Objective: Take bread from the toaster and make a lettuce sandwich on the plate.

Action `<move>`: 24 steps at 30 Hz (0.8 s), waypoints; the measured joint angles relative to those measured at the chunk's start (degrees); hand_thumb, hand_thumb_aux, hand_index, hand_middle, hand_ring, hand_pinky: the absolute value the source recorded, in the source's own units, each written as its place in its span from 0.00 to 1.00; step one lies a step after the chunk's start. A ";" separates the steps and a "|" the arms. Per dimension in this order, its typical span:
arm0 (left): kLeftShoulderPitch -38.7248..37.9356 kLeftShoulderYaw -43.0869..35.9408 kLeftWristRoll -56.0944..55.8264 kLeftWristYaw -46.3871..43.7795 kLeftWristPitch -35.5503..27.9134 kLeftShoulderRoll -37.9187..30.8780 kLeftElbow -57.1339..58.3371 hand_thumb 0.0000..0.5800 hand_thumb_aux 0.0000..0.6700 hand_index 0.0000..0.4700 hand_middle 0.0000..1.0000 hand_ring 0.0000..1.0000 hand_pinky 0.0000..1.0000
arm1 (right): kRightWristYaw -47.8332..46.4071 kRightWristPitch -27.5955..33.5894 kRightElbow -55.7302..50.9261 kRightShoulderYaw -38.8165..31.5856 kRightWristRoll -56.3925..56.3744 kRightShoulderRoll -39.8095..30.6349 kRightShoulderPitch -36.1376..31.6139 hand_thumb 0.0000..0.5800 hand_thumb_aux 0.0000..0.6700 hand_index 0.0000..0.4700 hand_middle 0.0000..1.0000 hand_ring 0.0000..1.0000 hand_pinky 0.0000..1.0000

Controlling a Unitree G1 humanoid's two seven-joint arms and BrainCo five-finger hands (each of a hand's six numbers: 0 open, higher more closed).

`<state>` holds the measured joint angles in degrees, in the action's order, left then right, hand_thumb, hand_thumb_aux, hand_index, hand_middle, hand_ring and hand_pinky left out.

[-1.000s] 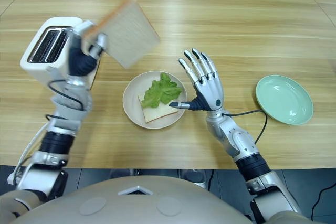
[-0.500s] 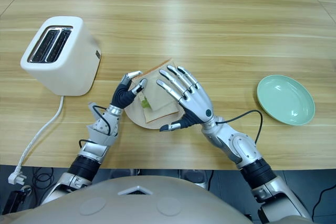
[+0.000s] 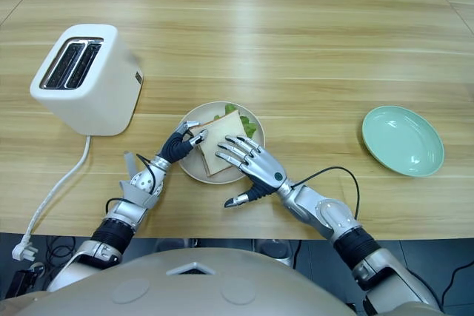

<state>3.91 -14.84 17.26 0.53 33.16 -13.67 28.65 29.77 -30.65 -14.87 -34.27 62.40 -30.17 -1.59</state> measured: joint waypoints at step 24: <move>-8.70 13.08 22.06 41.87 -3.95 -13.60 -31.55 1.00 1.00 0.98 0.37 0.37 0.37 | -3.20 -3.67 5.25 -0.76 -5.43 1.92 1.31 1.00 0.95 0.93 0.38 0.38 0.38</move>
<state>-4.79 -1.76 39.32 42.40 29.21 -27.27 -2.90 26.57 -34.32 -9.62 -35.02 56.97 -28.24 -0.28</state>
